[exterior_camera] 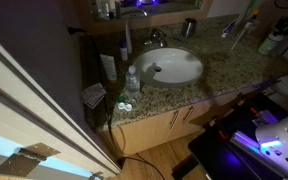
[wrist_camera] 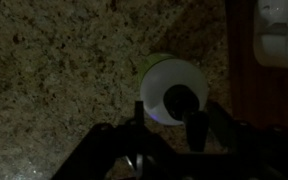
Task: Move the bottle to the right
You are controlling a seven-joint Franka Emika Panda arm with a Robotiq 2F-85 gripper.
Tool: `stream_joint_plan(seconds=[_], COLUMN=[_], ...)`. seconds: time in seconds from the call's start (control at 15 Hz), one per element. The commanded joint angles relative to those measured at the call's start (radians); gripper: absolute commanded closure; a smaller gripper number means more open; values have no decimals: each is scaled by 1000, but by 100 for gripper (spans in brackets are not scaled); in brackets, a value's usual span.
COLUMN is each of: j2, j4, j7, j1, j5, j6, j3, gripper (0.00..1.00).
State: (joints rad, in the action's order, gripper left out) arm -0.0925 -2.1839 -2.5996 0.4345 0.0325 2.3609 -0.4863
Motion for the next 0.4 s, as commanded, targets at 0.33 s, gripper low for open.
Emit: stream_joint_plan(seconds=[0.33], j2=[59], j4=[4], j7=[50], j1=[17], j5=[1], j6=[-12], j3=[-18], gripper=[0])
